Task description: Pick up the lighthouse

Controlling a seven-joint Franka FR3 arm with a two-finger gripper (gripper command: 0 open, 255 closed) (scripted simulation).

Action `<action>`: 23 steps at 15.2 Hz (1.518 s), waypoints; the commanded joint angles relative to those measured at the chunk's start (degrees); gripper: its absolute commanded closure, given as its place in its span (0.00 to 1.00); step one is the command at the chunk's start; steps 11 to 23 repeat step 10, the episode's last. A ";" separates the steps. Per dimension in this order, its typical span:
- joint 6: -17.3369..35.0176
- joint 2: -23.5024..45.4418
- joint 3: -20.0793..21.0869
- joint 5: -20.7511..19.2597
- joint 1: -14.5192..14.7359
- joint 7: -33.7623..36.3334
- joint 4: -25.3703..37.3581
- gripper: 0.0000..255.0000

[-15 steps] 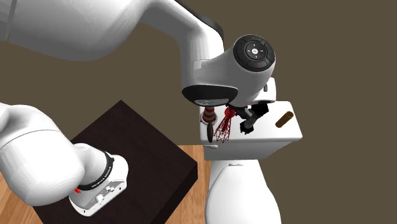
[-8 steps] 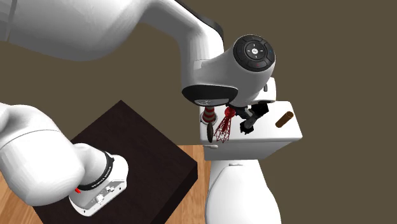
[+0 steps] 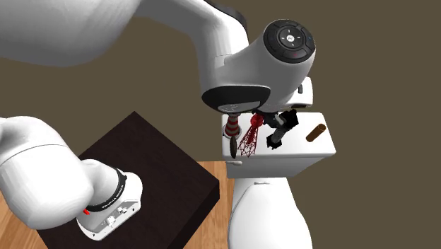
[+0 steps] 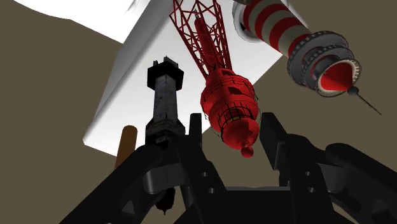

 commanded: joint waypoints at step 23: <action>-6.80 -4.84 1.12 -5.42 -1.19 5.03 3.01 1.00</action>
